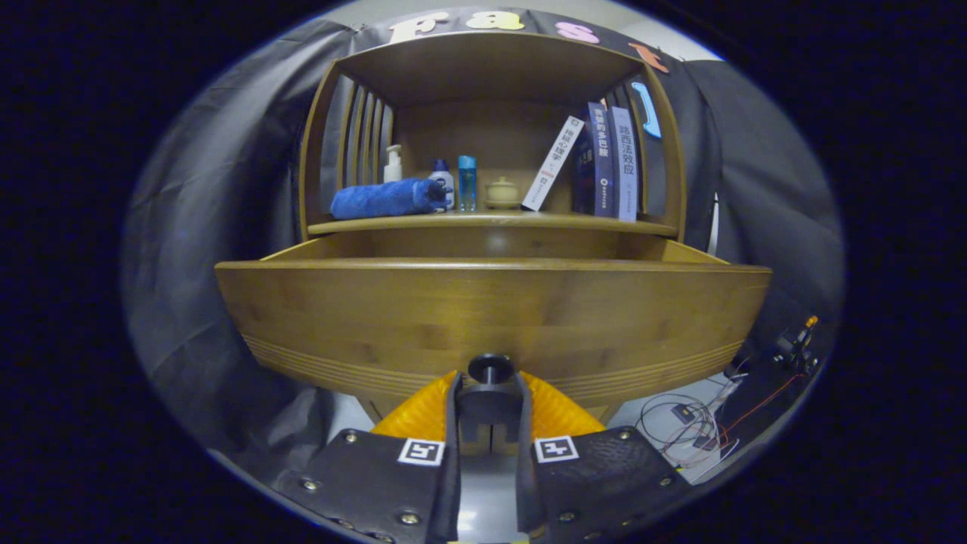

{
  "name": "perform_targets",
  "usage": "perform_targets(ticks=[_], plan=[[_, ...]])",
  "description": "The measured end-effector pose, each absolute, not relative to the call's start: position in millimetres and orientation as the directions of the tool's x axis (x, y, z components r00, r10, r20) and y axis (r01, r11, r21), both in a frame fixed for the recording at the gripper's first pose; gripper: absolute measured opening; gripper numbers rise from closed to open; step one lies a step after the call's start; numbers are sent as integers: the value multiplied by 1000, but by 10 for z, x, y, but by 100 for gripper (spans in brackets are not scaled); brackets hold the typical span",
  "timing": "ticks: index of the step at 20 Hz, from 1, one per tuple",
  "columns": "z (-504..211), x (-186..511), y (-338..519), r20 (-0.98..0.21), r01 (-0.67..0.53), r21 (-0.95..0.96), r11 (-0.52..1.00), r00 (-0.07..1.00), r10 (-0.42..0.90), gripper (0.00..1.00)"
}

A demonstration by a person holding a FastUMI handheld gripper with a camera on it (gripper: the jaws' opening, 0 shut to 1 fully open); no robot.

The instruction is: Pull open the drawer, take out the items inside it, and place them on the countertop above the cabinet.

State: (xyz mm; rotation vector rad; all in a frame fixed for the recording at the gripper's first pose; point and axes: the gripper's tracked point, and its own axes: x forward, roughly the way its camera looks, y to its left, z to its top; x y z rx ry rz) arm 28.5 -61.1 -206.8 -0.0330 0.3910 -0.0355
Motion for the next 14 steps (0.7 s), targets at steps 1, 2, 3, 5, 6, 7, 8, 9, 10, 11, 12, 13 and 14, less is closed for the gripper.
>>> perform_targets(ticks=[1,2,3,5,6,7,8,9,10,11,12,13,14], plan=[[-2076,204,-617,-388,30,-33,999,921,-40,30],[-2072,130,-600,-384,25,-34,999,922,-36,29],[-2076,38,-601,-387,14,-47,999,922,-31,29],[-2074,-51,-608,-387,-1,-48,999,922,-18,30],[-2079,-132,-600,-388,-5,-45,999,922,-13,29],[-2108,-222,-583,-401,-12,-40,999,916,-5,30],[-2111,-263,-565,-417,-21,-19,1000,909,11,29],[-2124,-257,-561,-428,-24,-8,1000,903,18,29],[-2126,-266,-572,-452,-22,4,1000,892,21,29],[-2117,-264,-574,-465,-18,19,1000,885,25,30],[-2096,-288,-563,-471,-16,43,999,881,35,35],[-2015,-330,-572,-458,2,66,998,888,28,40],[-1920,-341,-558,-441,9,87,996,897,30,53]])
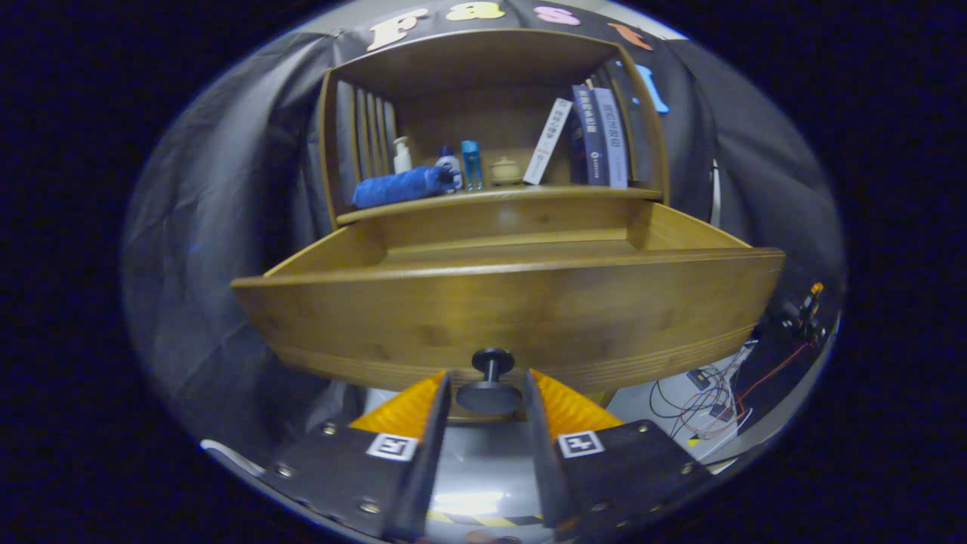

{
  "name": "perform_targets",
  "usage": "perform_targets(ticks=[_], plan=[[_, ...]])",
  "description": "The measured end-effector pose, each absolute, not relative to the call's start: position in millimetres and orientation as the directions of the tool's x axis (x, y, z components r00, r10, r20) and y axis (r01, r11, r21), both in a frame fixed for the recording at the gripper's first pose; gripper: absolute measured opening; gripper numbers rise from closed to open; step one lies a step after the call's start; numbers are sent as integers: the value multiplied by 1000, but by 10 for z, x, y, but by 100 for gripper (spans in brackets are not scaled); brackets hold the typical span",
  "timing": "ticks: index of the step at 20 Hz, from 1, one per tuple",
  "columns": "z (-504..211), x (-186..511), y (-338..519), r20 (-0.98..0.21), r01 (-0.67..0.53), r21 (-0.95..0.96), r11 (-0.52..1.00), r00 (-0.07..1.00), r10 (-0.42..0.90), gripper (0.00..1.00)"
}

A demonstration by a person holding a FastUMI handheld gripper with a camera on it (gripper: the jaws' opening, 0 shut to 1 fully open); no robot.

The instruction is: Pull open the drawer, take out the items inside it, and place them on the countertop above the cabinet.

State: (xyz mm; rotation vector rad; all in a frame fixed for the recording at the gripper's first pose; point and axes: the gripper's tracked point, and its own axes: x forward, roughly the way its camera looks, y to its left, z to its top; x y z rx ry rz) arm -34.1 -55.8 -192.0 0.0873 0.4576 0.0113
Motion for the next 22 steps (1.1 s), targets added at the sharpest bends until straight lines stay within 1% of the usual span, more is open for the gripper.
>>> perform_targets(ticks=[2,3,6,8,10,13,14,16,18,21,22], plan=[[-1739,-328,-694,-419,44,80,996,908,-6,80],[-1644,-329,-694,-410,42,78,996,912,-7,93],[-1327,-239,-752,-367,57,83,995,930,-23,93],[-1180,-169,-694,-354,49,101,994,935,-10,95],[-1017,-97,-741,-351,73,76,994,935,-42,95],[-723,108,-665,-320,68,53,996,946,-47,100],[-630,193,-664,-318,73,41,997,946,-56,100],[-525,416,-613,-340,49,34,998,940,-34,100],[-509,665,-535,-387,20,64,998,922,6,100],[-821,957,-477,-543,6,102,995,838,50,100],[-954,1067,-507,-582,24,99,995,812,38,100]])
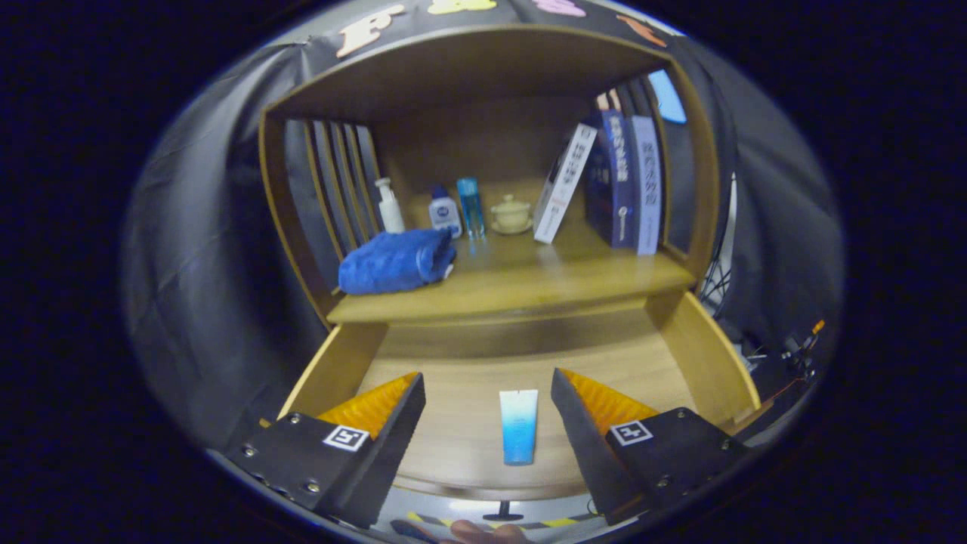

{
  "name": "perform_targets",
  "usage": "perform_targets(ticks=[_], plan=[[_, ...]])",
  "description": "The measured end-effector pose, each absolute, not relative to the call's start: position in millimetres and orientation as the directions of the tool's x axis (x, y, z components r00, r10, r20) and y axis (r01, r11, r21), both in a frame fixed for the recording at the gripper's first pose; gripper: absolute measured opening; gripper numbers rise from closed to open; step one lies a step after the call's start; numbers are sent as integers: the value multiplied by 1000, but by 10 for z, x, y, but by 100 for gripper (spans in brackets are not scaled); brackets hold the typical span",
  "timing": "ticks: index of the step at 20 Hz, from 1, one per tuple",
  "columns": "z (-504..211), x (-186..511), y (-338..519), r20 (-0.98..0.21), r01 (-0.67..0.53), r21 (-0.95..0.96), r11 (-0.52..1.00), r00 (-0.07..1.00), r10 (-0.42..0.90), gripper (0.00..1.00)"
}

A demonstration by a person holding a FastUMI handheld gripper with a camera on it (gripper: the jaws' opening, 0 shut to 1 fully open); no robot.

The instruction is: Pull open the drawer, take out the items inside it, and place them on the countertop above the cabinet.

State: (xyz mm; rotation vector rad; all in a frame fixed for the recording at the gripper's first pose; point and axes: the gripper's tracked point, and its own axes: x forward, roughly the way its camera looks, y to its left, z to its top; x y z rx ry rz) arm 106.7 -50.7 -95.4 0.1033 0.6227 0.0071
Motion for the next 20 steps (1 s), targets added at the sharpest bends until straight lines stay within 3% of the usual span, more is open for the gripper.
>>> perform_targets(ticks=[4,10,14,16,17,18,20], plan=[[-1484,1277,-736,-748,104,54,993,663,-29,100],[-2055,1193,-832,-883,124,-24,992,462,-80,99],[-2315,1035,-817,-941,165,-11,986,333,-66,64],[-2381,936,-755,-964,112,35,993,266,4,62],[-2525,943,-763,-959,97,44,994,282,15,62],[-2446,964,-701,-953,71,76,995,298,52,43],[-2284,1003,-612,-928,50,133,990,358,107,43]])
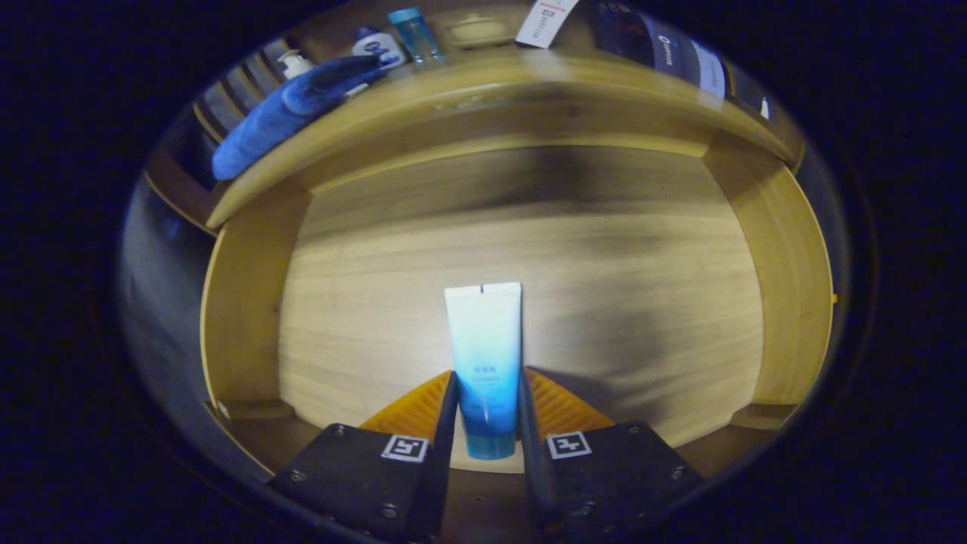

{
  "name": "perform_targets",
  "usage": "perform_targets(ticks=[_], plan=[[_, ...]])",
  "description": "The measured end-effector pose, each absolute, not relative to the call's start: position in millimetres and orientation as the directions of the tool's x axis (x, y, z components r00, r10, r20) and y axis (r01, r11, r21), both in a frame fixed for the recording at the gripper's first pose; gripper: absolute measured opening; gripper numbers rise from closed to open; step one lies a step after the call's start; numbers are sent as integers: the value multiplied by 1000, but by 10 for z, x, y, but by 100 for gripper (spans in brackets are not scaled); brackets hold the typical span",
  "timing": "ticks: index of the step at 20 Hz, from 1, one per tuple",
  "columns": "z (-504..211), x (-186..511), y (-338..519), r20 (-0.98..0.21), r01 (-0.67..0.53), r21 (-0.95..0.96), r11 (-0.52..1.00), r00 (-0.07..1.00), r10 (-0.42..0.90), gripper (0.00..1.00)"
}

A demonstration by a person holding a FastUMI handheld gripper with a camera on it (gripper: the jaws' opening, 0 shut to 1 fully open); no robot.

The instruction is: Pull open the drawer, take out the items inside it, and place them on the countertop above the cabinet.

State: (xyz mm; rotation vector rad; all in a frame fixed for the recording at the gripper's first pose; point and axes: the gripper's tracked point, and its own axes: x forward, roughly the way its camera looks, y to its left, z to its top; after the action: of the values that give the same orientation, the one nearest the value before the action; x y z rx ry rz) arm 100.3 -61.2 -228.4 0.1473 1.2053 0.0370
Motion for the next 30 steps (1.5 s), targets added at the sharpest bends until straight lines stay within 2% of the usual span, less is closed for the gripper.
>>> perform_targets(ticks=[2,9,14,21,27,30], plan=[[-2119,1143,-663,-874,37,110,993,480,79,43],[-1548,1082,-576,-723,16,137,990,685,89,43],[-577,1185,-557,-416,-62,72,995,905,86,42],[165,1401,-461,-270,-98,1,995,958,95,42],[217,1987,-583,-238,-34,41,999,970,42,42],[-18,2226,-577,-269,-1,56,998,963,16,42]])
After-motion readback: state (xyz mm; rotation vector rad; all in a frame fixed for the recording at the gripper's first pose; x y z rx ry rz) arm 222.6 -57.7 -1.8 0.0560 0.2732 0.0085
